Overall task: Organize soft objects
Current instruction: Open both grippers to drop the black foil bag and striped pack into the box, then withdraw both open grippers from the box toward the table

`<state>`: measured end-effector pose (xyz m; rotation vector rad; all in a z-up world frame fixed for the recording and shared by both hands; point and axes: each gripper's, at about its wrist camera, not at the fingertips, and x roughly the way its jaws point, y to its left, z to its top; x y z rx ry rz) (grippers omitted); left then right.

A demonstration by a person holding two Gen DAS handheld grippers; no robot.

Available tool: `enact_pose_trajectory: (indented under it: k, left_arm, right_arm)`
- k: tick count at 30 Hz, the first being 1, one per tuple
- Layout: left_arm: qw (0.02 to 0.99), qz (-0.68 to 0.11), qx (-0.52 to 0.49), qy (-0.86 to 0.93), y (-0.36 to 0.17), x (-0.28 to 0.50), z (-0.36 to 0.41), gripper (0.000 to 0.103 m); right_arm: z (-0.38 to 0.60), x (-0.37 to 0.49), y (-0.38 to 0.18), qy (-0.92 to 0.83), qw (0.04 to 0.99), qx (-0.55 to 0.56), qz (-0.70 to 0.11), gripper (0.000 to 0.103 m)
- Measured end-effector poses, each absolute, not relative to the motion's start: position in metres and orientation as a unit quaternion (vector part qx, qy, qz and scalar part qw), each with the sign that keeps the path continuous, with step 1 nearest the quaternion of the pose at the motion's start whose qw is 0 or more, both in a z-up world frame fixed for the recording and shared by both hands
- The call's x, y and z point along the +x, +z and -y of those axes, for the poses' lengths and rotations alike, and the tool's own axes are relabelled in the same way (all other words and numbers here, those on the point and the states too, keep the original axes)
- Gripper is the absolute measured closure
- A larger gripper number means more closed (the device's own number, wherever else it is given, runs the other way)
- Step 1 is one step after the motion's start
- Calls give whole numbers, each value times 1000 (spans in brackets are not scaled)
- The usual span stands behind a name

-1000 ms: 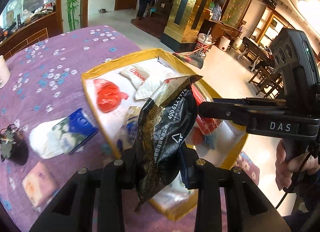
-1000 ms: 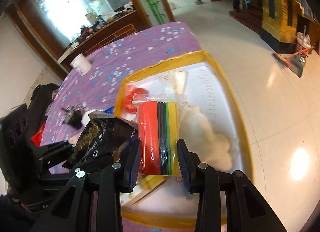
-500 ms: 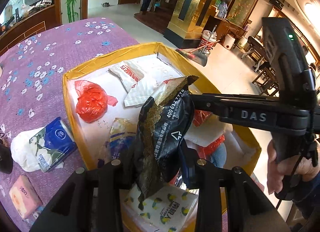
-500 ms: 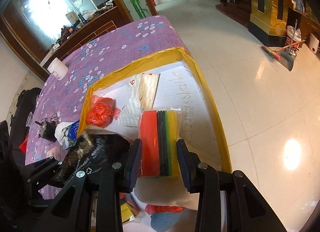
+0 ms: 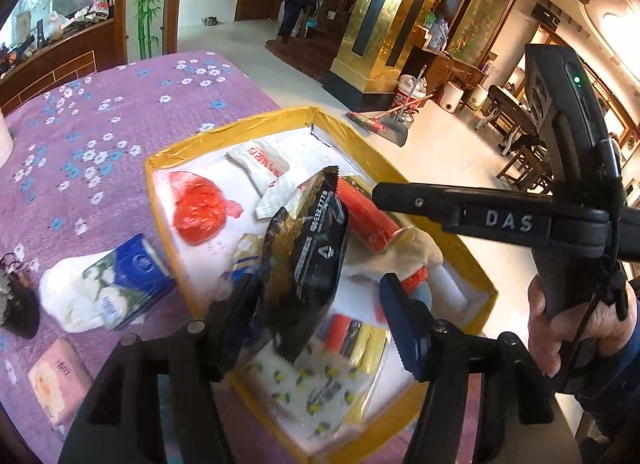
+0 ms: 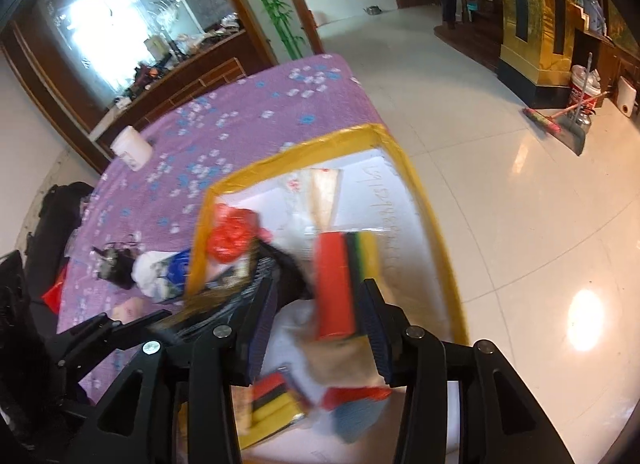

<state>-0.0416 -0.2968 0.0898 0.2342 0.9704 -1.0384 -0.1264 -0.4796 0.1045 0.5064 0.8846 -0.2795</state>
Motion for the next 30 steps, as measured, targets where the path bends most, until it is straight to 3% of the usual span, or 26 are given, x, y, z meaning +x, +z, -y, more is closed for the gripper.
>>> enact_pose_trajectory:
  k: [13,26,30]
  left_arm:
    - [777,-445,90,-436,97,-35,196,41]
    - [809,-482,37,-334,72,-10,71,38]
    - [819,-475,40,-320,75,-5,53,25]
  right_arm:
    - [389,-105,109,-45,868,238,-434,51]
    - [285,-62,61,44,843,159,-512,31]
    - [271,-44,44,28,836,131,-532,25]
